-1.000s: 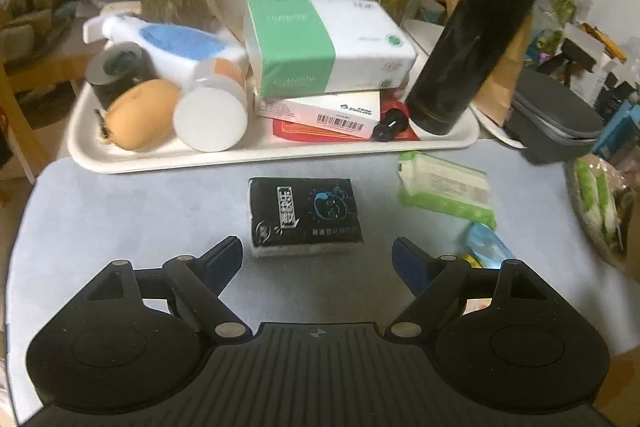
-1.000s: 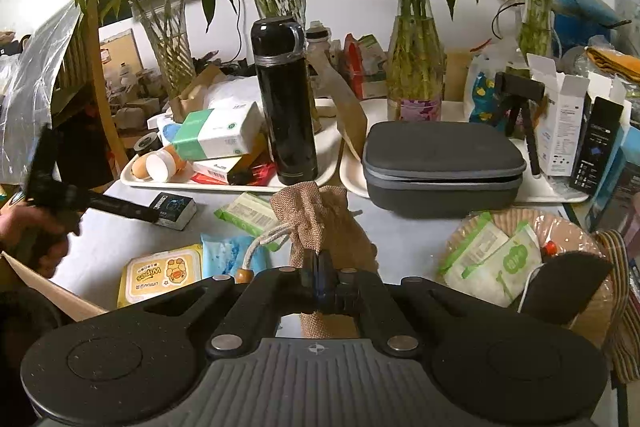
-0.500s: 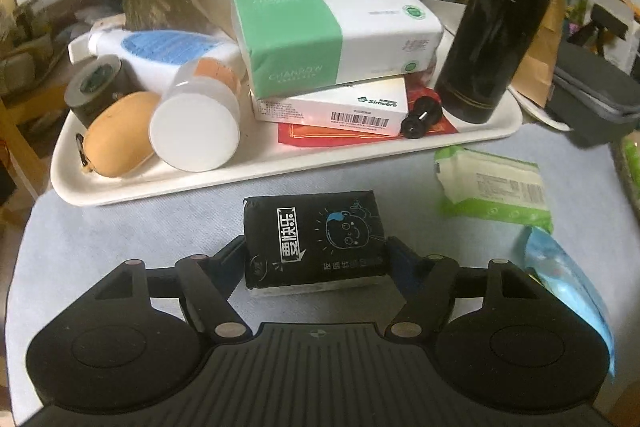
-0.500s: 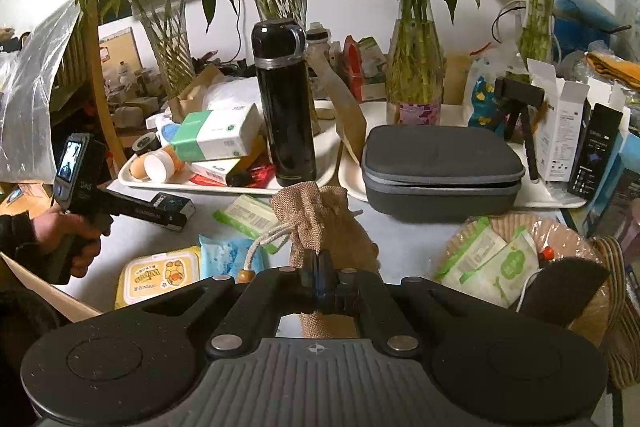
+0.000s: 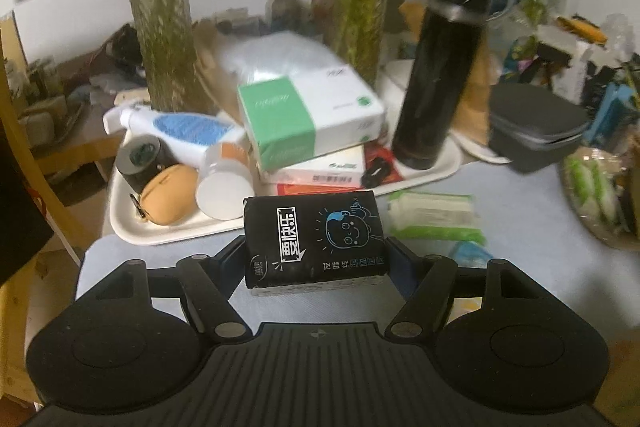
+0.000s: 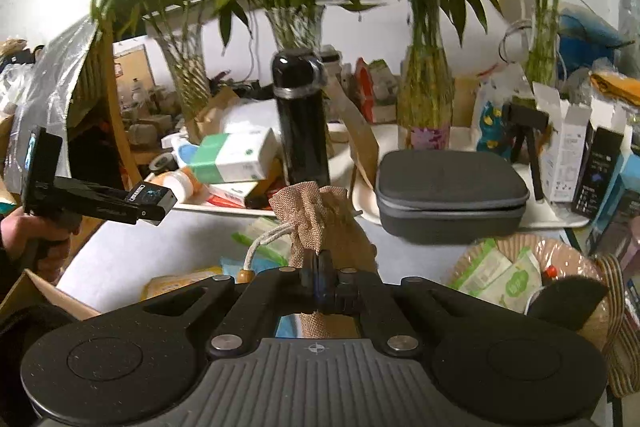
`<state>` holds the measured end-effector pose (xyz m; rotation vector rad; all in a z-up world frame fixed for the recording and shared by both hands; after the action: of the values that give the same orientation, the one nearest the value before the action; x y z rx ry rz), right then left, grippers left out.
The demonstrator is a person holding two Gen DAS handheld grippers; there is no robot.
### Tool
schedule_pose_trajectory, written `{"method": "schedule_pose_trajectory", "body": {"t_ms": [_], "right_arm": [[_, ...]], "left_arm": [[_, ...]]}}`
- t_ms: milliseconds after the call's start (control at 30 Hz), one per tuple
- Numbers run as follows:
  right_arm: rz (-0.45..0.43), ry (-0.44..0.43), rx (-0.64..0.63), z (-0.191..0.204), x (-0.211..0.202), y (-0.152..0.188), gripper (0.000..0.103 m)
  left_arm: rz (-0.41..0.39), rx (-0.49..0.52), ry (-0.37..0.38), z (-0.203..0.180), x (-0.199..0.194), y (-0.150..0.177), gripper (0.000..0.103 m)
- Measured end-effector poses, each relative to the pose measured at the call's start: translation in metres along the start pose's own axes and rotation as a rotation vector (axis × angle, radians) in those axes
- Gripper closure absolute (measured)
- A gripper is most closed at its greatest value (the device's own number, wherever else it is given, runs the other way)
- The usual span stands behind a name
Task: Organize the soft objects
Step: 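Carry the black pack into the box and open the left gripper while the right gripper carries the pouch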
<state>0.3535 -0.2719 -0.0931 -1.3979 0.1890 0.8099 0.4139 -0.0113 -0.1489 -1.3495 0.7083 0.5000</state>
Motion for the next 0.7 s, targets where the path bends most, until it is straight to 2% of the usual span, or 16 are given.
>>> {"method": "schedule_pose_trajectory", "body": {"t_ms": [300,533,700], "right_arm": [[-0.027,-0.048,-0.098,0.043,-0.047,-0.013,0.101],[-0.018,-0.099,-0.158,0.075,-0.077,-0.007,0.101],[0.001,-0.14,-0.147,0.092,-0.086,0.005,0.101]], "left_arm": [[-0.067,0.034,0.043,-0.014,-0.072,-0.006,0.032],[-0.111,0.071,0.095,-0.035,-0.128,-0.002,0.032],[-0.111,0.106,0.14,-0.053,-0.161,0.012,0.032]]}}
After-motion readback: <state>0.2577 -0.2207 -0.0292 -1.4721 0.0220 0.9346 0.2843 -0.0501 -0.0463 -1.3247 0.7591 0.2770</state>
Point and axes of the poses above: each gripper's, at about its wrist camera, not at the fingertips, and x roughly the way its jaws point, z to its left, y to its underside, the point moved 9 cm from there along x, roughly the way its jaws point, and after that the axes turned 7 degrees about -y, right-handed, at the moved point
